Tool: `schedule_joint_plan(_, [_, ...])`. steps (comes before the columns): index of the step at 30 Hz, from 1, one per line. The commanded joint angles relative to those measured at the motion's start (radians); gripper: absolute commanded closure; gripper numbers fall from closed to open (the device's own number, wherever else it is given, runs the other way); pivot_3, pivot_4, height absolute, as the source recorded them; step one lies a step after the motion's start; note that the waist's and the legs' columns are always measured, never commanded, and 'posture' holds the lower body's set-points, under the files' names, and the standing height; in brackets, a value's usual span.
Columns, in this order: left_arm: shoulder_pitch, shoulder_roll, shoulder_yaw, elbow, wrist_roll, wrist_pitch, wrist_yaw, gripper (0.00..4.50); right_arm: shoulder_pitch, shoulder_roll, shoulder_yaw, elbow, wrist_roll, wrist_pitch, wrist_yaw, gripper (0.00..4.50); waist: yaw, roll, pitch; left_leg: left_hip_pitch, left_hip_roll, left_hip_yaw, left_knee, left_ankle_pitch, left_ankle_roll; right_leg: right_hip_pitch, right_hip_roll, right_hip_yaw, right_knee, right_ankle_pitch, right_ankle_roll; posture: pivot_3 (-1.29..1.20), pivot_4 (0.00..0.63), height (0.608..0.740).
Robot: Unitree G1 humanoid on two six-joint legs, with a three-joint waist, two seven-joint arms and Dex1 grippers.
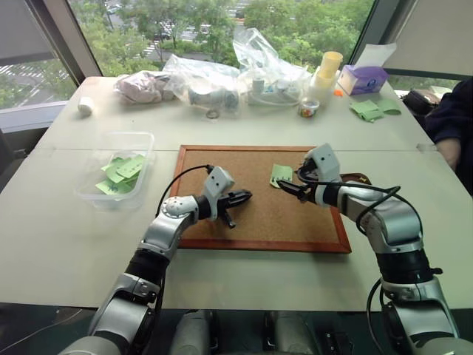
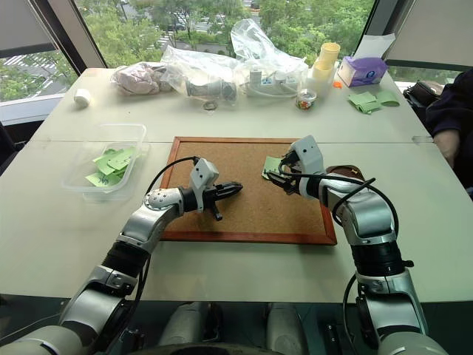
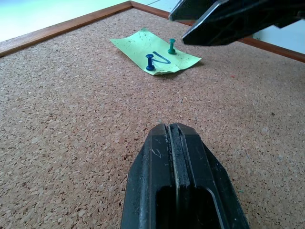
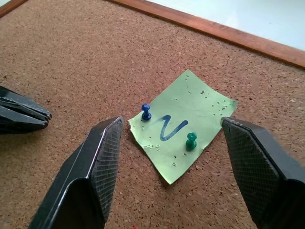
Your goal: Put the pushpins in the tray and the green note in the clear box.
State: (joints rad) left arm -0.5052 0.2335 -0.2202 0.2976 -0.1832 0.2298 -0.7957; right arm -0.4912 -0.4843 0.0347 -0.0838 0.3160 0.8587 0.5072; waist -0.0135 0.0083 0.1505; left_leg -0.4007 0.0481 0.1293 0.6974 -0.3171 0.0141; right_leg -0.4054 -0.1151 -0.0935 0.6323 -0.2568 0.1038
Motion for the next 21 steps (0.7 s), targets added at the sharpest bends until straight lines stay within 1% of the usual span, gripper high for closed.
schedule_joint_plan(1, [0.028,0.015,0.010,0.036,0.029,0.019,0.029,4.50,-0.026,0.013,0.007,0.041,-0.026,-0.067,0.005,1.37,0.000,0.000,0.000,0.000,0.000,0.000,0.000,0.000,0.000,0.000,0.000,0.000,0.000,0.000,0.000,0.00,0.150,0.740])
schedule_joint_plan(3, [0.030,0.016,0.011,0.037,0.029,0.018,0.032,4.50,-0.030,0.022,0.015,0.075,-0.038,-0.092,0.007,1.95,-0.001,0.000,0.000,0.000,0.000,0.000,0.000,0.000,0.000,0.000,0.000,0.000,0.000,0.000,0.000,0.00,0.150,0.740])
schedule_joint_plan(5, [0.030,0.017,0.012,0.037,0.028,0.019,0.034,4.50,-0.036,0.028,0.019,0.101,-0.047,-0.109,0.007,2.97,-0.001,0.000,0.000,0.000,0.000,0.000,0.000,0.001,-0.001,0.000,0.000,0.000,0.000,0.000,0.000,0.00,0.150,0.740])
schedule_joint_plan(6, [0.030,0.017,0.013,0.036,0.027,0.019,0.035,4.50,-0.038,0.031,0.020,0.114,-0.053,-0.117,0.008,3.41,-0.001,0.000,0.000,0.000,0.000,0.000,0.000,0.001,-0.002,0.000,0.000,0.000,0.000,0.000,0.000,0.00,0.150,0.740])
schedule_joint_plan(8, [0.030,0.016,0.013,0.036,0.028,0.019,0.038,4.50,-0.040,0.036,0.019,0.129,-0.061,-0.126,0.012,4.46,-0.002,0.000,0.000,0.000,0.000,0.000,0.000,0.001,-0.003,0.000,0.000,0.000,0.000,0.000,0.000,0.00,0.150,0.740])
schedule_joint_plan(14, [0.031,0.016,0.016,0.037,0.027,0.021,0.040,4.50,-0.038,0.034,0.013,0.124,-0.078,-0.132,0.019,4.49,-0.003,0.000,0.000,0.001,0.000,0.000,0.000,0.001,-0.003,0.000,0.000,0.000,0.000,0.000,0.000,0.00,0.150,0.740])
schedule_joint_plan(18, [0.039,0.020,0.000,0.041,0.041,0.030,0.043,4.50,-0.043,0.024,-0.074,0.060,-0.041,-0.094,-0.012,4.49,-0.002,0.000,0.000,0.000,0.001,0.000,-0.001,0.001,-0.003,0.000,0.000,0.000,0.000,0.000,0.000,0.00,0.150,0.740])
schedule_joint_plan(21, [0.038,0.013,-0.005,0.054,0.059,0.036,0.075,4.50,-0.044,0.021,-0.144,0.012,0.006,-0.040,-0.034,4.49,0.001,0.000,0.000,-0.002,0.001,0.000,-0.001,0.002,-0.003,-0.002,0.000,0.000,0.000,0.000,0.000,0.00,0.150,0.740])
